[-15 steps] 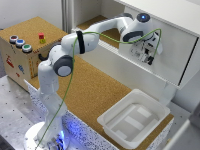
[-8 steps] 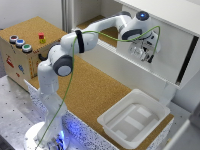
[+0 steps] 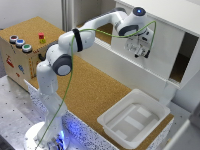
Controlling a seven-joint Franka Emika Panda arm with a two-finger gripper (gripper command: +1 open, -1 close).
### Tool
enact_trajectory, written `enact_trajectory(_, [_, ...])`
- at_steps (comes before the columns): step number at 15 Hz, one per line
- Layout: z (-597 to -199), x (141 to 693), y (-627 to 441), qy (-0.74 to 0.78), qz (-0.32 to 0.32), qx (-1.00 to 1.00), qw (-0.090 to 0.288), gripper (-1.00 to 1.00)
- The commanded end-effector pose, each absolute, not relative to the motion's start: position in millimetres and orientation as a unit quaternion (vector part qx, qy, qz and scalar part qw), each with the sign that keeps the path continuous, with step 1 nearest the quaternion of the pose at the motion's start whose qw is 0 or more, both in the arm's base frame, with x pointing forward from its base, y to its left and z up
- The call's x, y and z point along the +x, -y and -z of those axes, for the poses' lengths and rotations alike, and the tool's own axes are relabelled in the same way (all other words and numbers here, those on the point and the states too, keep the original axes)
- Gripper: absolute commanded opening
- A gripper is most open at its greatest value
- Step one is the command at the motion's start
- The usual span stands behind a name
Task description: Move the door all the way to the left
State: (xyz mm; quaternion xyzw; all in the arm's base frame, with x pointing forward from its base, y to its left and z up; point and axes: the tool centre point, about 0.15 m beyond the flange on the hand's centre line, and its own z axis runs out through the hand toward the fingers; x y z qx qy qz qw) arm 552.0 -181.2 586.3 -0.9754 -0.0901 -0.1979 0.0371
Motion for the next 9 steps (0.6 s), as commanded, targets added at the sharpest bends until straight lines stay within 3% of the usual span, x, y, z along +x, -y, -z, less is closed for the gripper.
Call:
enact_trajectory(1, [-574,567,114,0.087,0.188,-0.978,0.005,-1.00])
enact_trajectory(9, [-572,570,50,0.164,0.198,-0.966,0.013,-1.00])
